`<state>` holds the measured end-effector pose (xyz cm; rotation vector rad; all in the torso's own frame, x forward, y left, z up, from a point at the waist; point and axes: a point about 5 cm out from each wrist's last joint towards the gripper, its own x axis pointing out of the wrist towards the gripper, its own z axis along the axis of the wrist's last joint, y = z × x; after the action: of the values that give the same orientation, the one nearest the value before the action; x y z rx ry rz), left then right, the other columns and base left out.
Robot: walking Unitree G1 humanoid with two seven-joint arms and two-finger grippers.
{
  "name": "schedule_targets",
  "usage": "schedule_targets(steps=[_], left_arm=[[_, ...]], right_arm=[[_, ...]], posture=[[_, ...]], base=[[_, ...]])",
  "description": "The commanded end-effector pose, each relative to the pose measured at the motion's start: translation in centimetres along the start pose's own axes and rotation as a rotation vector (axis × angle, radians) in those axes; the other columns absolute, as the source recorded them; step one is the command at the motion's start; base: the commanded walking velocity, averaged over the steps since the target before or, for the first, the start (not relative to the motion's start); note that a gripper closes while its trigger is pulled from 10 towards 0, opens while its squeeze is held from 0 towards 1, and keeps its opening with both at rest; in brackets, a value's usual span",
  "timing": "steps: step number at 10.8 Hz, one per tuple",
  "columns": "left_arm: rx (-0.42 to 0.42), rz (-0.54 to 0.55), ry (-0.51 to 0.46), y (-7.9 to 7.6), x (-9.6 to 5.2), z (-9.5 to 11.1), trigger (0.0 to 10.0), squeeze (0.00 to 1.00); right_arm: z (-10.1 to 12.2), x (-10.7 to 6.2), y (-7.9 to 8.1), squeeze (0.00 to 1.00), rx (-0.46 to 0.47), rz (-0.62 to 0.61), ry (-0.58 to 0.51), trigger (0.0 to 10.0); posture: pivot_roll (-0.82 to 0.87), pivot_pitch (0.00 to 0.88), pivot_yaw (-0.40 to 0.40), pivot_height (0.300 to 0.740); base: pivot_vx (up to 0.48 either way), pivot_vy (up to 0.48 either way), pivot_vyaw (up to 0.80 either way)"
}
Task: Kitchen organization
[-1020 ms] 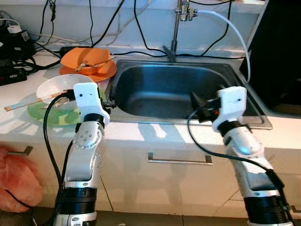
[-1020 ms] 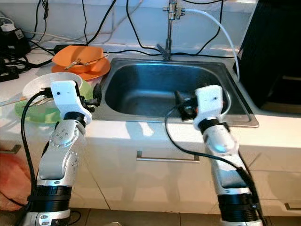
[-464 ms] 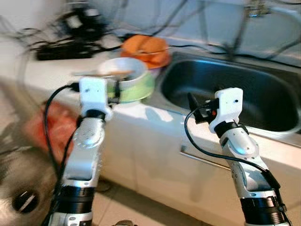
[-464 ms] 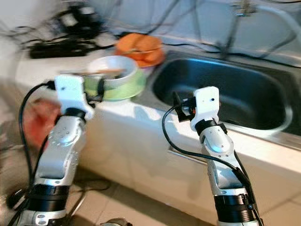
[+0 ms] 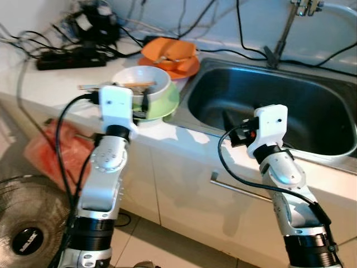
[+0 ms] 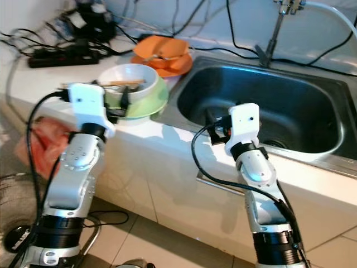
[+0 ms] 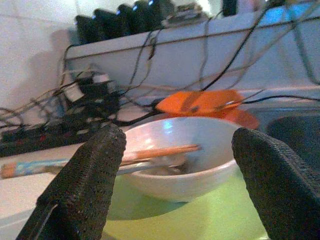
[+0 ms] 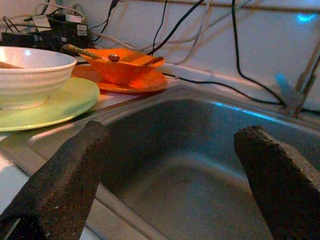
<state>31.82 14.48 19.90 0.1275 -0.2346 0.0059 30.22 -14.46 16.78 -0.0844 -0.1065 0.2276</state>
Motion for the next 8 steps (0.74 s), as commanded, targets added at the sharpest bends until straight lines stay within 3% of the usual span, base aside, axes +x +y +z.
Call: schedule_targets(steps=[1,3,6,8], left_arm=[[0.022,0.05,0.025,1.0,0.1,-0.3,10.0,0.0],[0.045,0.048,0.045,1.3,0.0,-0.8,10.0,0.0],[0.035,0.018,0.077,0.9,-0.1,-1.2,10.0,0.0],[0.051,-0.029,0.108,0.7,0.0,-1.8,10.0,0.0]], right_arm=[[0.2,-0.2,0.6,0.0,0.022,0.051,0.004,10.0],[-0.1,-0.6,1.4,0.0,0.01,0.175,0.042,10.0],[0.3,-0.8,1.4,0.0,-0.01,0.222,0.043,10.0],[0.1,-1.2,2.2,0.0,-0.015,0.324,0.085,10.0]], posture=[[0.12,0.0,0.019,0.74],[0.13,0.0,0.016,0.74],[0.13,0.0,0.019,0.74],[0.13,0.0,0.025,0.74]], base=[[0.0,0.0,0.0],[0.0,0.0,0.0],[0.0,0.0,0.0],[0.0,0.0,0.0]])
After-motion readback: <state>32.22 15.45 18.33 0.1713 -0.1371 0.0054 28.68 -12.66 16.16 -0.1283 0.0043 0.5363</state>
